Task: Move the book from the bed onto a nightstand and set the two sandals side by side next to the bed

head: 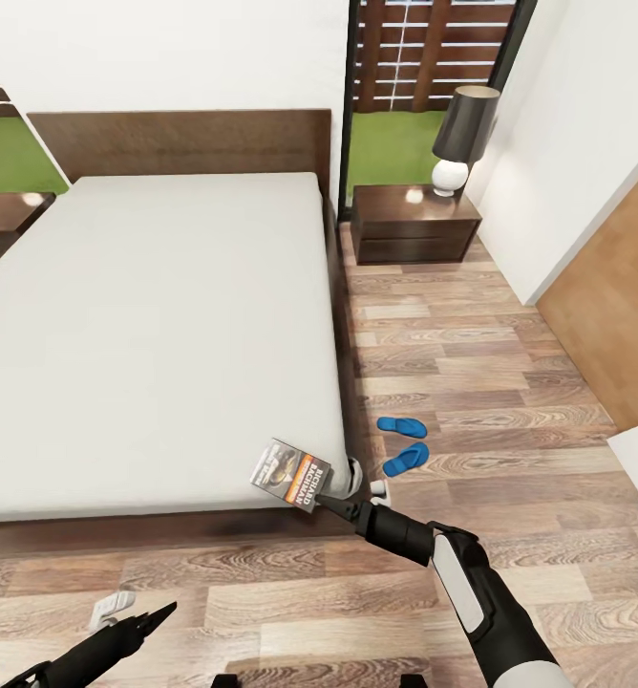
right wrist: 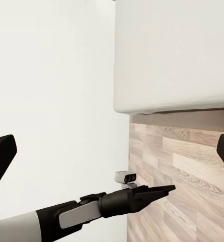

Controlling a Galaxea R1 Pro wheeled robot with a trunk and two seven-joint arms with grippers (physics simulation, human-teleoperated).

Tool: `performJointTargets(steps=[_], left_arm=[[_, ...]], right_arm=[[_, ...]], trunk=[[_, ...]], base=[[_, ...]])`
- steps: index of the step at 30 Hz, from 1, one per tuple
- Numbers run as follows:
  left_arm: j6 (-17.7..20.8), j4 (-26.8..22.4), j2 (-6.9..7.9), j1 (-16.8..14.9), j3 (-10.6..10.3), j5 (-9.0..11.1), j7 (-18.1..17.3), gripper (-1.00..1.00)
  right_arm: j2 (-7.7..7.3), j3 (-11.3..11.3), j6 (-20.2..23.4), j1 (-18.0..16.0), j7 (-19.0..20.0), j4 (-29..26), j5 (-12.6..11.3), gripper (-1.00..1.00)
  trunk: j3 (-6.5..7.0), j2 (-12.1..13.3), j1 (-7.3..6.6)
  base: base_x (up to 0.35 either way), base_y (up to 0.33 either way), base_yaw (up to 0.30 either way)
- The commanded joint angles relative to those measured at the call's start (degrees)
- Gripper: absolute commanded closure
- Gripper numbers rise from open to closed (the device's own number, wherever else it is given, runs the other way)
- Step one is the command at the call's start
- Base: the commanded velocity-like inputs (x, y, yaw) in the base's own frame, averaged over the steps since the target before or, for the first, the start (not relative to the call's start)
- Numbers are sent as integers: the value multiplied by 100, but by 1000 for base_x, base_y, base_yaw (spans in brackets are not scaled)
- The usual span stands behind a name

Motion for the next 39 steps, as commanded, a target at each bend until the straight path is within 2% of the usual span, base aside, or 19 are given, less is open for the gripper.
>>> performJointTargets(steps=[1,4,20,26,39], left_arm=[[10,0,-1,-4,43,-45,-26,-100],[11,0,-1,-4,39,-45,-25,-100],[11,0,-1,-4,38,-45,-25,-100],[12,0,-1,-4,38,-45,-25,-100],[10,0,-1,-4,38,-45,-25,-100]], right_arm=[[0,0,36,-2,-4,0,-30,-100],[0,0,36,-2,-2,0,-35,-100],[0,0,43,-2,5,0,-40,-100],[0,0,44,-2,5,0,-40,-100],[0,0,44,-2,5,0,-40,-100]], trunk=[[-4,-3,0],[-4,-3,0],[-291,-645,352],[-291,-645,352],[-524,-1166,637]], base=[[0,0,0],[0,0,0],[0,0,0],[0,0,0],[0,0,0]])
